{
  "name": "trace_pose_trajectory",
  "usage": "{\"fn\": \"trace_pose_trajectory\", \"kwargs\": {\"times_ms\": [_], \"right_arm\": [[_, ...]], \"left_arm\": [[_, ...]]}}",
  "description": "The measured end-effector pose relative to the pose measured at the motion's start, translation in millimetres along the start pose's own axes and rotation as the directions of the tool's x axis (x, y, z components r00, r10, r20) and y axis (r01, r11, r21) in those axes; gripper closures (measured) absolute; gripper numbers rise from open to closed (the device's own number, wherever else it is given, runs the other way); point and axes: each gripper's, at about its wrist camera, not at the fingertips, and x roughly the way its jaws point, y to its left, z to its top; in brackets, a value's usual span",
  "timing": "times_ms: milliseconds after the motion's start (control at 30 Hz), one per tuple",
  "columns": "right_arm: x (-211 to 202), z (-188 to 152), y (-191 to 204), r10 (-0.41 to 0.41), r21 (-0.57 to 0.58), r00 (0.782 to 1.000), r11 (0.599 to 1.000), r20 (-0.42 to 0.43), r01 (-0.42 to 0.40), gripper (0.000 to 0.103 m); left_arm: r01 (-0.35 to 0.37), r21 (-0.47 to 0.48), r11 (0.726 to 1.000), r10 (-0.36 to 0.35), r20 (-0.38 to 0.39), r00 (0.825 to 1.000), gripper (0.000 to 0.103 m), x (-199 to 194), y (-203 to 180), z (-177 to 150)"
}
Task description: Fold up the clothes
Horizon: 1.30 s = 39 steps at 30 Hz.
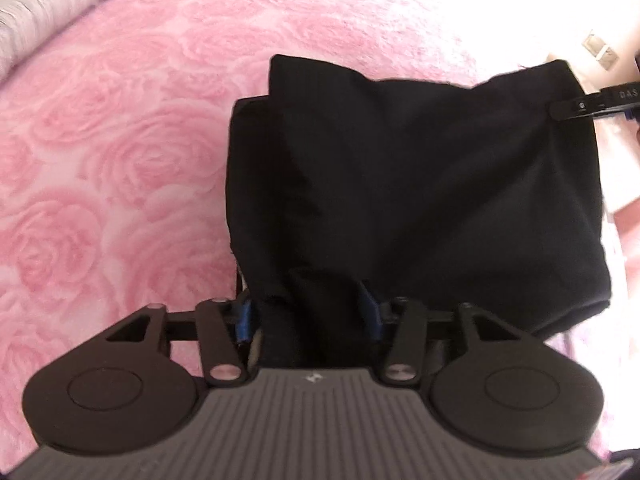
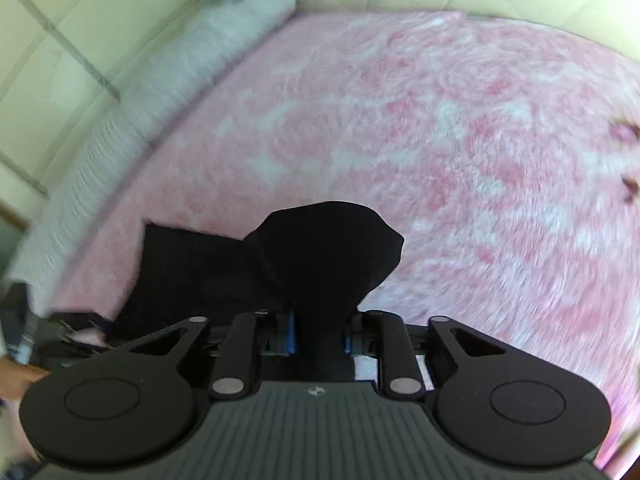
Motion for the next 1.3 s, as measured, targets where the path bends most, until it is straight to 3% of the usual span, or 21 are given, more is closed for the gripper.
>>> {"fn": "trace_pose_trajectory", "kwargs": {"times_ms": [100, 200, 300, 367, 433, 533, 567, 667, 767, 800, 967, 1033, 1167, 1233, 1300], "right_arm": [[3.4, -11.4, 1.6, -0.093, -0.044, 0.996, 0.995, -0.005, 0.093, 0.056], [-19.9, -40.6, 17.6, -0.209, -0.109, 0.974, 0.970, 0.087, 0.218, 0.050], [-38.7, -74.3, 47.6, -0.254, -0.205, 0.953, 0.936, 0.163, 0.285, 0.050], [-49.2, -99.8, 72.9, -0.235, -0.291, 0.953, 0.914, 0.189, 0.283, 0.050], [-50.3, -129.1, 101.7, -0.206, -0.379, 0.962, 0.888, 0.178, 0.261, 0.050], [-32.4, -157.5, 128.7, -0.152, -0.467, 0.979, 0.862, 0.134, 0.198, 0.049], [-24.2, -165.0, 135.5, -0.136, -0.489, 0.983, 0.854, 0.121, 0.178, 0.049], [-0.1, -179.8, 144.6, -0.119, -0.545, 0.988, 0.824, 0.100, 0.154, 0.049], [17.5, -188.3, 133.9, -0.158, -0.579, 0.985, 0.797, 0.071, 0.170, 0.049], [18.6, -191.9, 131.1, -0.175, -0.598, 0.982, 0.780, 0.071, 0.182, 0.049], [9.0, -221.8, 135.1, -0.317, -0.726, 0.940, 0.616, 0.127, 0.306, 0.031], [14.9, -237.7, 141.2, -0.352, -0.769, 0.924, 0.547, 0.147, 0.331, 0.030], [37.0, -255.3, 155.1, -0.369, -0.836, 0.895, 0.384, 0.250, 0.392, 0.029], [49.1, -256.7, 157.8, -0.359, -0.857, 0.882, 0.302, 0.305, 0.419, 0.031], [59.4, -254.1, 157.6, -0.354, -0.867, 0.866, 0.225, 0.352, 0.444, 0.038]], "left_arm": [[-0.040, 0.029, 0.999, 0.039, 0.022, 0.999, 0.044, -7.8, 0.5, -1.3], [-0.110, 0.112, 0.988, 0.103, 0.070, 0.992, 0.044, -27.7, 0.1, 0.7], [-0.232, 0.267, 0.935, 0.194, 0.163, 0.967, 0.047, -57.7, -10.2, -9.1], [-0.280, 0.435, 0.856, 0.197, 0.226, 0.954, 0.047, -69.9, -31.0, -24.2], [-0.313, 0.600, 0.736, 0.175, 0.279, 0.944, 0.047, -77.8, -55.3, -42.0], [-0.294, 0.785, 0.546, 0.087, 0.295, 0.951, 0.046, -67.4, -88.3, -71.1], [-0.279, 0.820, 0.499, 0.063, 0.287, 0.956, 0.044, -59.0, -95.5, -78.4], [-0.245, 0.887, 0.392, 0.025, 0.256, 0.966, 0.045, -29.6, -106.4, -97.6], [-0.224, 0.931, 0.288, 0.064, 0.215, 0.975, 0.045, 1.4, -95.1, -113.3], [-0.240, 0.938, 0.251, 0.053, 0.234, 0.971, 0.045, 4.6, -88.4, -120.3], [-0.307, 0.938, 0.159, 0.092, 0.296, 0.951, 0.042, 6.0, -85.0, -128.4], [-0.341, 0.930, 0.137, 0.116, 0.327, 0.938, 0.038, 10.7, -85.5, -130.5], [-0.391, 0.911, 0.134, 0.147, 0.372, 0.917, 0.028, 14.9, -84.9, -129.5], [-0.417, 0.900, 0.127, 0.158, 0.397, 0.904, 0.027, 21.9, -87.8, -128.3], [-0.441, 0.889, 0.123, 0.174, 0.418, 0.892, 0.027, 29.6, -89.3, -125.5]]}}
